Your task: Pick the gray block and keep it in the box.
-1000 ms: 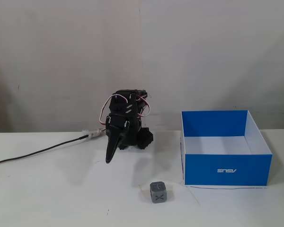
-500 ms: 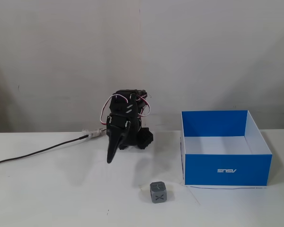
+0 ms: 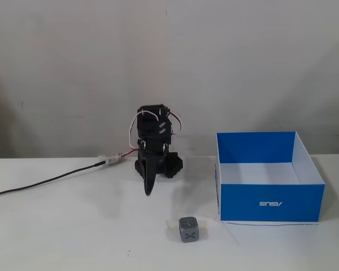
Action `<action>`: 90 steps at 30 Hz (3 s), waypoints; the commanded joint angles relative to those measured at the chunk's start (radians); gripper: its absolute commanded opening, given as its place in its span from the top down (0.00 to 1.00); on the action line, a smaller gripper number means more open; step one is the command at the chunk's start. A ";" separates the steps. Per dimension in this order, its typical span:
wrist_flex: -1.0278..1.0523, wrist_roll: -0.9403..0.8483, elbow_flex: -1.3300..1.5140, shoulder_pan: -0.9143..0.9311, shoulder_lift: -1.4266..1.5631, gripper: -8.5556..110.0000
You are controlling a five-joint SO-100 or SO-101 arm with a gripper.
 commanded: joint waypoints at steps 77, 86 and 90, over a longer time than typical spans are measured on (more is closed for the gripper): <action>0.495 -0.127 -1.374 -0.937 -1.361 0.93; 0.551 -0.158 -1.425 -1.223 -1.551 0.93; 0.548 -0.153 -1.419 -1.210 -1.559 0.73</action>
